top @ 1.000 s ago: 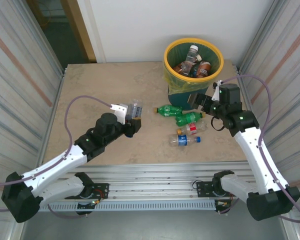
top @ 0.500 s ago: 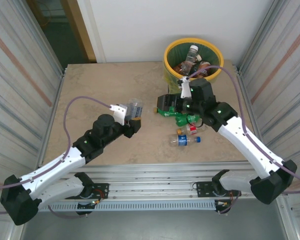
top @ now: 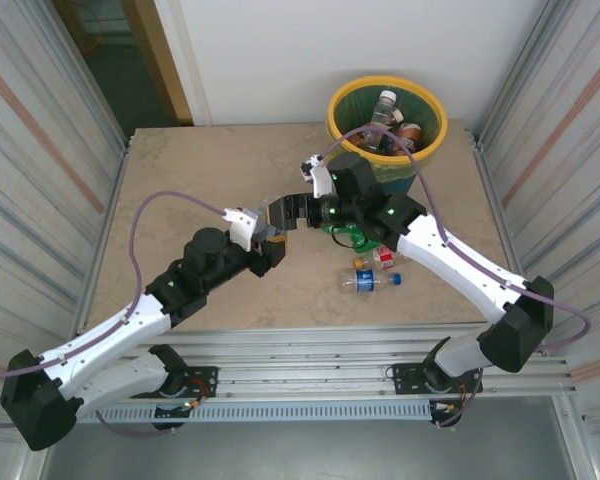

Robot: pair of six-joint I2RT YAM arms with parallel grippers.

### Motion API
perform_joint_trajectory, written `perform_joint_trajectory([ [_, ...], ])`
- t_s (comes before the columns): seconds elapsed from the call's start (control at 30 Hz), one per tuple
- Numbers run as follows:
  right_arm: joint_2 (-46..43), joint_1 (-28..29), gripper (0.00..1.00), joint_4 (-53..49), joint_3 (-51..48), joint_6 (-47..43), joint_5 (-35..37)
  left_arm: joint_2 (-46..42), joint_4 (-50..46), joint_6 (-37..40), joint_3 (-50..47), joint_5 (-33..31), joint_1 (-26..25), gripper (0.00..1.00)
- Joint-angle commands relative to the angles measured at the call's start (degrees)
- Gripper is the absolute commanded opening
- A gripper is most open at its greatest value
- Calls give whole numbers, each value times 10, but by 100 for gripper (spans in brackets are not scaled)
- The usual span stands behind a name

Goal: Put the plastic bottles in the bin

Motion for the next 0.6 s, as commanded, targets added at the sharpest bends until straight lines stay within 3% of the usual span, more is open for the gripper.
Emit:
perform_joint_trajectory([
  [0.0,16,4,89,16,23,-4,-26,-17,29,14,-6,17,4,53],
  [0.13,32,5,81,26,20,6,-45,-15,33,18,-6,20,4,53],
  [0.3,41,5,52,38,21,13,-59,-10,31,19,-6,12,4,56],
  [0.4,38,4,41,36,20,10,-53,-11,33,17,-7,9,4,61],
  [0.57,25,-2,35,18,17,-7,-23,-19,31,22,-3,11,4,98],
])
